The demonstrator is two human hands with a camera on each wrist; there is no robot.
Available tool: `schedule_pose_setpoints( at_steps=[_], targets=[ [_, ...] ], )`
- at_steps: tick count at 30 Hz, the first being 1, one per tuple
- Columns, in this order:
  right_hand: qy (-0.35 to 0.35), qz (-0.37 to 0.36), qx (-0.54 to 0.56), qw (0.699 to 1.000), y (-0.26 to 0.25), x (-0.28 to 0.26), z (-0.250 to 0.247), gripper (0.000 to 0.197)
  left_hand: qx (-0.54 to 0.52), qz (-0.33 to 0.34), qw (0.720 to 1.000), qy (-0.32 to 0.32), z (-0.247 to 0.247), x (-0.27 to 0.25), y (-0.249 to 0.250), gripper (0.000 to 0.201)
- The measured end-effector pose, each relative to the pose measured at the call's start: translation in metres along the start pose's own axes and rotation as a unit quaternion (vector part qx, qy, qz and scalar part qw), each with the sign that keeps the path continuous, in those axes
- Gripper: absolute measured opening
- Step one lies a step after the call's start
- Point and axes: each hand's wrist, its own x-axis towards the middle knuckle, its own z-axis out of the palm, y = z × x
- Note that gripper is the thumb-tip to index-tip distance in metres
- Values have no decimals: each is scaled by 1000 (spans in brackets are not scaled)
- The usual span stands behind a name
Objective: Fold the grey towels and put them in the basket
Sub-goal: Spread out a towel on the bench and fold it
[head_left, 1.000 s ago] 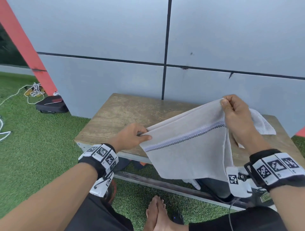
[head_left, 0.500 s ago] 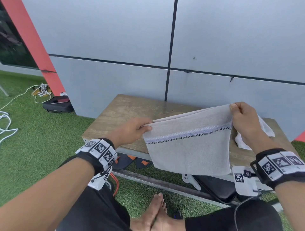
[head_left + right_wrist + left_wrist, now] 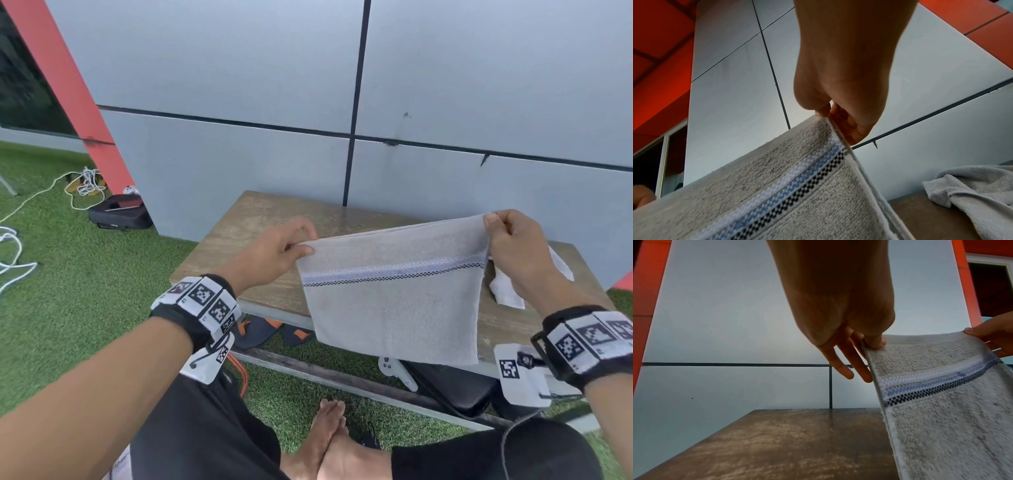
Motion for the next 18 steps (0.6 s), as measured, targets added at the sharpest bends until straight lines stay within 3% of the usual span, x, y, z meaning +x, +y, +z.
schedule_pose_setpoints(
  at_steps=[7,13,18],
  targets=[
    [11,-25,-32,999,-29,15,-1,17,23,-40,996,77,-40,39,14,11],
    [28,-19,18,999,-43,62,8,15,43,-51,986,152,-80,82,38,19],
    [29,-68,78,994,-73,96,11,9,103,-51,965,236,-104,114,50,8]
  ],
)
